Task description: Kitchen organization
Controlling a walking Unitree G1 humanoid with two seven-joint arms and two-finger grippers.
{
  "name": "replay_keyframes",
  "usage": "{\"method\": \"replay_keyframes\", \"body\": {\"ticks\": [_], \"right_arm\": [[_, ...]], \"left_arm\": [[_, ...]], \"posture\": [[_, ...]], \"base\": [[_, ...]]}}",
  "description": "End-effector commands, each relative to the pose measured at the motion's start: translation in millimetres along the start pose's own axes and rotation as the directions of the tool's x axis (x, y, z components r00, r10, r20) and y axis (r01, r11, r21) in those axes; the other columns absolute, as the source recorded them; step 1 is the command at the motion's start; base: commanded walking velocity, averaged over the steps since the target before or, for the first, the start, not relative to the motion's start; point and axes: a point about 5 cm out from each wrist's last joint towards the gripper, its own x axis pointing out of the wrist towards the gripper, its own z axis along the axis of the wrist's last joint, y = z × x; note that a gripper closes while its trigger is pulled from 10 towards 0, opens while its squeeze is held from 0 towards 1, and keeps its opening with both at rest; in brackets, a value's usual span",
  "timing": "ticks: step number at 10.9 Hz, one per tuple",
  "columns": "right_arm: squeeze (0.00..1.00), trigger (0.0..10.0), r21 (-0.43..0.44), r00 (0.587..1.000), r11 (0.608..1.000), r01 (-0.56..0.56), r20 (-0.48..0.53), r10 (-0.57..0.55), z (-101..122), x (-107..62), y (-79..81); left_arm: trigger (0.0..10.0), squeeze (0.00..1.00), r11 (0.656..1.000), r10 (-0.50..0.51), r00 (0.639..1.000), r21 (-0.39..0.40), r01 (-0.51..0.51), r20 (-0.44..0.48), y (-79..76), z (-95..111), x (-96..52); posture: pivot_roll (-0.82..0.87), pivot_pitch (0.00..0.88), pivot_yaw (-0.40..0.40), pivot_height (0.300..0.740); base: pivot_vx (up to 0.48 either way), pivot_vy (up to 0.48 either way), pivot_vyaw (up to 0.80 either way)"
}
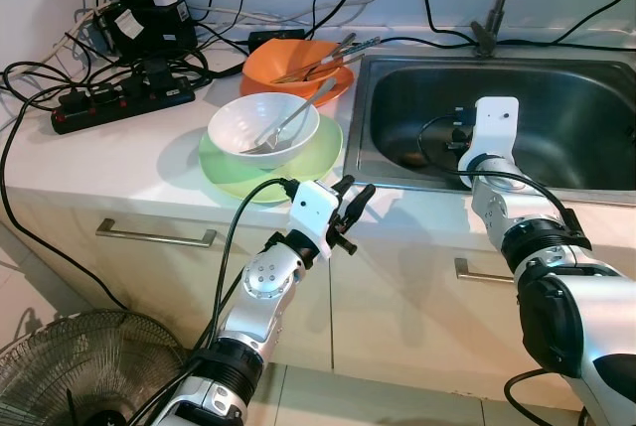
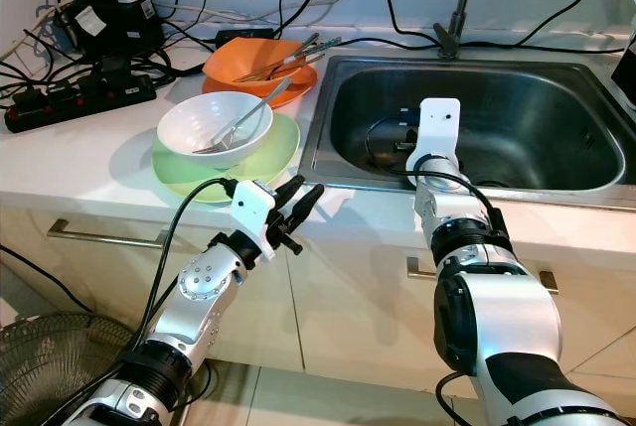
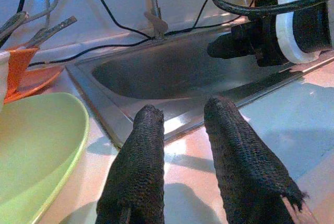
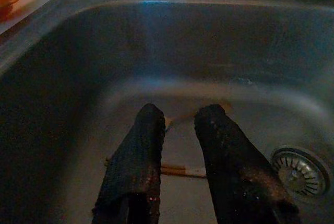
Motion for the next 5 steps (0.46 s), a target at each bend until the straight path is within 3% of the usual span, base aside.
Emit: {"method": "replay_keyframes", "body": {"ticks": [1, 2, 4, 5], "right_arm": [[0.0, 10.0, -0.012, 0.999, 1.0, -0.009, 0.042, 0.009, 11, 1.0, 4.2], [0.0, 10.0, -0.024, 0.993, 1.0, -0.009, 0.115, 0.012, 19, 0.5, 5.1], [0.0, 10.0, -0.071, 0.935, 0.995, -0.066, 0.343, 0.086, 39, -7.5, 16.0], [0.0, 10.0, -0.076, 0.923, 0.994, -0.074, 0.371, 0.097, 40, -9.4, 17.4]], "left_arm": [[10.0, 0.0, 1.0, 0.003, 1.0, -0.002, -0.003, -0.025, 0.7, -5, -3.3], [10.0, 0.0, 1.0, 0.006, 1.0, 0.001, -0.006, -0.023, 1.1, -5, -3.4], [10.0, 0.0, 1.0, 0.025, 1.0, 0.01, -0.025, -0.014, 3.4, -4, -3.7], [10.0, 0.0, 1.0, 0.027, 1.0, 0.011, -0.027, -0.012, 3.7, -4, -3.7]], "posture": [[0.03, 0.046, 0.075, 0.74], [0.03, 0.046, 0.075, 0.74], [0.03, 0.049, 0.077, 0.74], [0.03, 0.049, 0.077, 0.74]], "base": [[0.0, 0.0, 0.0], [0.0, 0.0, 0.0], [0.0, 0.0, 0.0], [0.0, 0.0, 0.0]]}}
